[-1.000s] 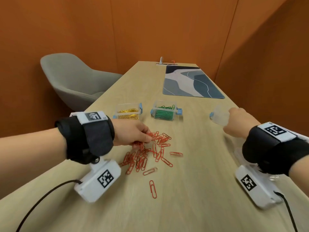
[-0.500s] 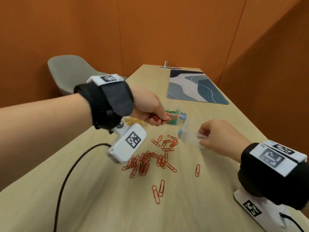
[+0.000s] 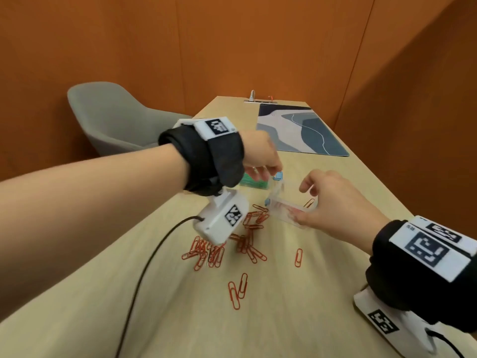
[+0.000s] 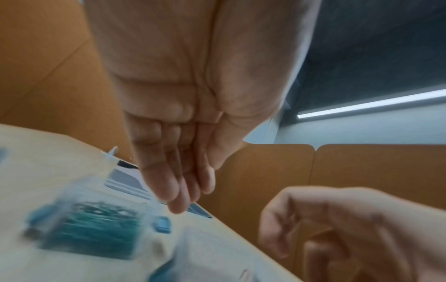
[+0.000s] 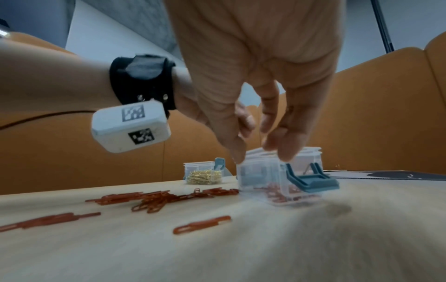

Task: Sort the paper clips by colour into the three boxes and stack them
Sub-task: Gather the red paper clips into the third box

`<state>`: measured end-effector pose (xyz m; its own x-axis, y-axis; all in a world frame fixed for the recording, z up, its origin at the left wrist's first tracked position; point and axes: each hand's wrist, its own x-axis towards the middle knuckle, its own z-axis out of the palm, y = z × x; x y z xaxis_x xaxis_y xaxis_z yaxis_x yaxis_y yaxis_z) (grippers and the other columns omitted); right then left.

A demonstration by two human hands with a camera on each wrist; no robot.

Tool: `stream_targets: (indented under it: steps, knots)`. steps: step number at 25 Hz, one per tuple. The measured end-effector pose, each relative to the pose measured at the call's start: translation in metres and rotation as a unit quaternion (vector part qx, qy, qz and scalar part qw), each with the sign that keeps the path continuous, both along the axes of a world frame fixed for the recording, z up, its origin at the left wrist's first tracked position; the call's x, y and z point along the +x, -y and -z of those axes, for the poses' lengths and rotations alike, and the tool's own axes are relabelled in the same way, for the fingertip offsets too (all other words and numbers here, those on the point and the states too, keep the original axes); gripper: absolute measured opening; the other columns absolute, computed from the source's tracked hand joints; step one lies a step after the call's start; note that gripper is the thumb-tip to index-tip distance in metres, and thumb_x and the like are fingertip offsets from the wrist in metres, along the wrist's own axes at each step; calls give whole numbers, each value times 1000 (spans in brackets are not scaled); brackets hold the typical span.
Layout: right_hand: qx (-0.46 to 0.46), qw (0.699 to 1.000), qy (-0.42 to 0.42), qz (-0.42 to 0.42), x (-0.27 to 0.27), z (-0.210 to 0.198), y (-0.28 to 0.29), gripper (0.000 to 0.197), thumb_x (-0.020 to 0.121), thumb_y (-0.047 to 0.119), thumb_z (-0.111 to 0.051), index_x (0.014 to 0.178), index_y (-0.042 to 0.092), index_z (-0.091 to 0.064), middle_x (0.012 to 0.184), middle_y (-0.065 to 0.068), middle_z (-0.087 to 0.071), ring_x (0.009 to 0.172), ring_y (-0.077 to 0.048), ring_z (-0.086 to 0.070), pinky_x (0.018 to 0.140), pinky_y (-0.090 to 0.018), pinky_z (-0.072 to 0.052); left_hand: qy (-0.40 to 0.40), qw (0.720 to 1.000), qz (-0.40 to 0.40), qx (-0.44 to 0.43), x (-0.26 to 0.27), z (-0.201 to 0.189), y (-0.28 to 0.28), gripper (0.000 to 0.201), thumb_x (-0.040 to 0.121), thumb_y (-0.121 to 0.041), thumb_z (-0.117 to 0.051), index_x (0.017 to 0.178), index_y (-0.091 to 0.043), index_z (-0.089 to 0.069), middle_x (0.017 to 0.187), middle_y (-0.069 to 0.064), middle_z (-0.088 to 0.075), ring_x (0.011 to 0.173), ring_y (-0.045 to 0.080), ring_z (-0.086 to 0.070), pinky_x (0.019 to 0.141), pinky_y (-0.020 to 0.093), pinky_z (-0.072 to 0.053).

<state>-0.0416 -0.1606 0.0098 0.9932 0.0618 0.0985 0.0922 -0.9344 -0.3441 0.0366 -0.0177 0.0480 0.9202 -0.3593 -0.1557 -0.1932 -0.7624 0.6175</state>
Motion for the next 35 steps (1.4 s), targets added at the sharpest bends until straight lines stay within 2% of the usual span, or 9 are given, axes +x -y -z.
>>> stream_targets:
  steps: [5,7,12,14,18,22,27,30,35]
  knots:
    - [8,974,-218,-55,-16,0,-1,42,59,27,-87,89,12,-62,81,-8,-69,61,-16,-62,49,-23,-51,-24,942,166,291,-19,39,-37,47,98,-21,-40,142,-34,-34,148,-8,-37,133,13,-37,111,29,-26]
    - [16,964,-258,-68,-17,6,0,38,60,18,-87,91,9,-65,83,-10,-72,63,-16,-65,56,-25,-55,-31,937,200,286,-24,51,-46,50,98,-19,-38,144,-35,-28,152,-11,-28,138,12,-28,115,28,-17]
    - [67,962,-215,-152,-9,14,-14,21,69,16,-81,87,19,-70,74,8,-70,64,-2,-63,64,-14,-52,-51,961,178,204,-53,31,-84,39,91,-33,-55,128,-43,-49,134,-18,-50,123,2,-45,109,31,-34]
    - [16,969,-189,-161,-9,14,-20,54,59,37,-86,106,29,-61,94,14,-62,77,-1,-58,71,-16,-49,-52,974,105,192,-68,25,-101,66,74,-46,-70,133,-40,-41,134,-20,-45,118,1,-45,105,27,-37]
    - [-95,955,-208,-187,-12,16,-34,125,42,57,-85,144,31,-18,138,9,-33,123,-13,-40,105,-34,-38,-106,930,43,350,-88,44,-109,113,50,-63,-78,142,-30,-21,135,-7,-33,116,15,-44,103,36,-43]
    - [-82,951,-185,-233,-6,17,-61,97,56,49,-82,138,28,-34,126,7,-41,104,-10,-43,89,-23,-40,-65,962,43,261,-82,57,-85,99,56,-58,-77,138,-30,-30,127,-5,-38,113,16,-44,101,37,-44]
    - [-31,956,-157,-245,-3,19,-65,33,75,33,-75,105,26,-62,80,12,-52,66,-1,-46,55,-13,-34,-44,978,60,192,-77,60,-70,51,72,-46,-72,115,-25,-54,108,-5,-58,97,13,-55,87,27,-48]
    - [-21,962,-138,-235,-2,19,-65,23,81,28,-69,103,22,-67,83,8,-60,73,-5,-56,60,-14,-45,-41,986,40,154,-71,61,-72,31,77,-38,-71,103,-23,-65,95,-4,-65,85,10,-58,79,23,-49]
    - [37,970,-129,-204,11,15,-50,13,81,22,-70,94,19,-72,78,8,-67,71,-4,-63,68,-15,-53,-223,971,-64,-64,-55,53,-77,8,76,-5,-71,83,-7,-71,82,5,-71,70,9,-68,68,15,-56]
